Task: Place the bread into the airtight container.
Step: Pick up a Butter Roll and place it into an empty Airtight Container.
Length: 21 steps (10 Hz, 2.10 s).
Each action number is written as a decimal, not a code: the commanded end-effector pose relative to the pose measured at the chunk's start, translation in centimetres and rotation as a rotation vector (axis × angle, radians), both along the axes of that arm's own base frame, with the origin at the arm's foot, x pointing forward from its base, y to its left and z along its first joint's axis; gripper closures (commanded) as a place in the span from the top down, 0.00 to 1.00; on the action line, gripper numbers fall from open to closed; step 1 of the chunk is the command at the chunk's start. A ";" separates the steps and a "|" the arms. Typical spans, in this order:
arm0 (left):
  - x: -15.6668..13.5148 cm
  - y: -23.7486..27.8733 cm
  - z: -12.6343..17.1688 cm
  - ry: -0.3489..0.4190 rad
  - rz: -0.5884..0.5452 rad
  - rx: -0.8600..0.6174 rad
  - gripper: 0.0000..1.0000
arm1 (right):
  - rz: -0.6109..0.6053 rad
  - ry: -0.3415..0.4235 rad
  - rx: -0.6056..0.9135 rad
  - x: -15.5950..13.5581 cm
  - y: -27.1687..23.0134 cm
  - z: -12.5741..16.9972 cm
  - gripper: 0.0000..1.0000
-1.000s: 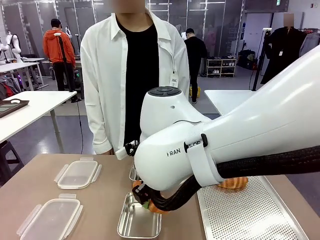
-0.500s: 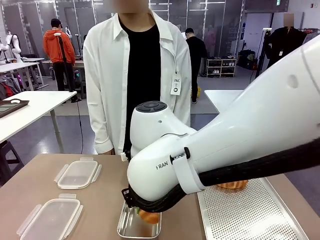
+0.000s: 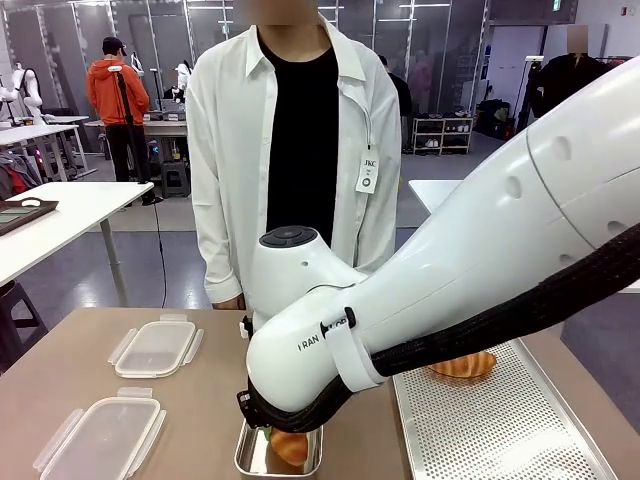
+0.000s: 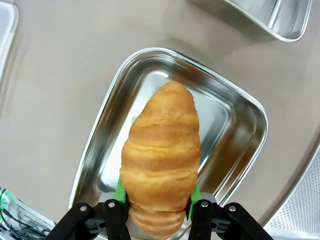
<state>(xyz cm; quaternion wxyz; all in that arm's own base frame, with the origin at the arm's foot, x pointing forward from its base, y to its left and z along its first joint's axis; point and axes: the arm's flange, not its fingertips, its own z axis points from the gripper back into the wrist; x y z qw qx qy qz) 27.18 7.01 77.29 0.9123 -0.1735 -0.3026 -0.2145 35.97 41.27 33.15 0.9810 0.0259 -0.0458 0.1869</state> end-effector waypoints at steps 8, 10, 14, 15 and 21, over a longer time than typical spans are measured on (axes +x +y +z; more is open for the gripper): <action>-0.1 0.0 0.1 -0.004 -0.021 0.001 1.00 | -0.033 -0.036 0.005 0.4 0.4 0.5 1.00; -0.1 0.0 0.1 -0.004 -0.021 0.001 1.00 | -0.005 -0.007 0.010 0.2 0.5 0.4 1.00; -0.1 0.0 0.1 -0.004 -0.021 0.001 1.00 | -0.005 -0.007 0.010 0.2 0.5 0.4 1.00; -0.1 0.0 0.1 -0.004 -0.021 0.001 1.00 | -0.005 -0.007 0.010 0.2 0.5 0.4 1.00; -0.1 0.0 0.1 -0.004 -0.021 0.001 1.00 | -0.005 -0.007 0.010 0.2 0.5 0.4 1.00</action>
